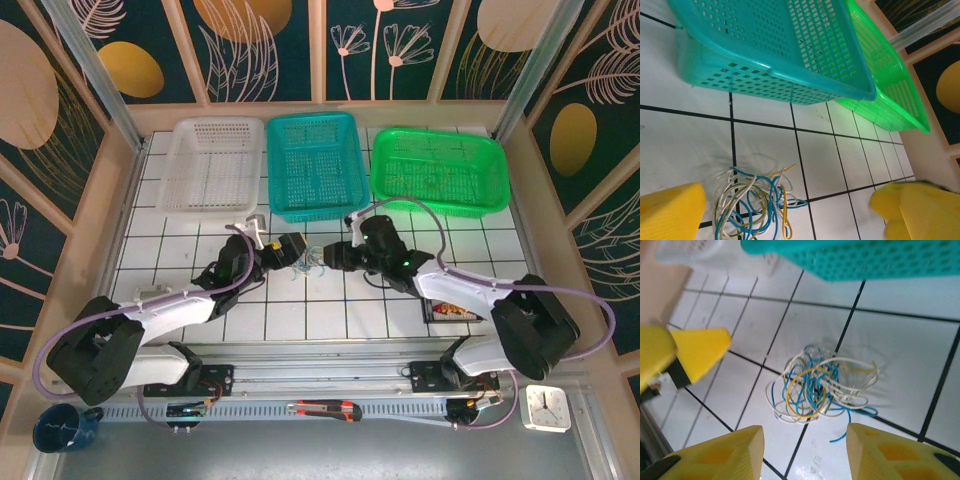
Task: Untangle the cables
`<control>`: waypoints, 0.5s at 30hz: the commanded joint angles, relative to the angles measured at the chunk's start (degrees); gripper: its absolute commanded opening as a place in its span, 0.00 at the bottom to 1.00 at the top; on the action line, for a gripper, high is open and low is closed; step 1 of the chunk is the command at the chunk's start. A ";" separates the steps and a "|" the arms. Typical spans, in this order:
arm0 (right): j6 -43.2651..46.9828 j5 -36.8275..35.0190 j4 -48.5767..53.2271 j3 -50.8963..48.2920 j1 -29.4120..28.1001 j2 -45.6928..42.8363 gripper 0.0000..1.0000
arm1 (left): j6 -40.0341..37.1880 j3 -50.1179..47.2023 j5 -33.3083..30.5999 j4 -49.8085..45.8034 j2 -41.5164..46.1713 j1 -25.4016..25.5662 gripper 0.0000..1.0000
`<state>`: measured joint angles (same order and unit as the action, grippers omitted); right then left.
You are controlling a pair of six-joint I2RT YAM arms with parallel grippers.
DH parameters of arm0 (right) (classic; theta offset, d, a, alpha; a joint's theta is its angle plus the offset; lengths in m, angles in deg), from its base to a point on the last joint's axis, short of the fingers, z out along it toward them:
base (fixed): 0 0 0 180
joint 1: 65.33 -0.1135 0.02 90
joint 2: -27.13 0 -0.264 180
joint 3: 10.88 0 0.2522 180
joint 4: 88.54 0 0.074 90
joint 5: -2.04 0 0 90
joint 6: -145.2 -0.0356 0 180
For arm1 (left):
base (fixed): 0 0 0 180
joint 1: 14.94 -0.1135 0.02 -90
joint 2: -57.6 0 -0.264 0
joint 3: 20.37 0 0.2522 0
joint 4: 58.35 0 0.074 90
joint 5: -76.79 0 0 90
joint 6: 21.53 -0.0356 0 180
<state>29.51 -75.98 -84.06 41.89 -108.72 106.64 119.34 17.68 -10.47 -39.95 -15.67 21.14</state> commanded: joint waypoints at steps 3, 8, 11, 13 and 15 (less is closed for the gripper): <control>5.52 -6.86 5.21 6.54 -4.67 5.42 0.47 | 3.55 -1.52 1.94 -0.70 1.74 -2.85 0.99; 7.75 -9.88 7.96 11.18 -7.56 10.24 0.47 | 4.12 -2.41 2.96 -1.02 3.81 -4.79 0.99; 7.85 -9.79 7.72 12.30 -7.67 12.35 0.47 | 4.24 -2.84 3.36 -1.09 4.63 -5.65 0.99; 7.70 -9.64 7.70 13.18 -7.75 13.73 0.47 | 4.41 -3.09 3.50 -0.87 4.89 -6.09 0.99; 7.64 -9.14 7.60 14.00 -7.76 14.88 0.46 | 4.66 -3.35 3.62 -0.46 4.81 -6.26 0.99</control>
<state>35.87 -83.89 -77.59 53.89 -116.22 119.97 122.81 15.28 -7.98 -40.69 -11.47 15.34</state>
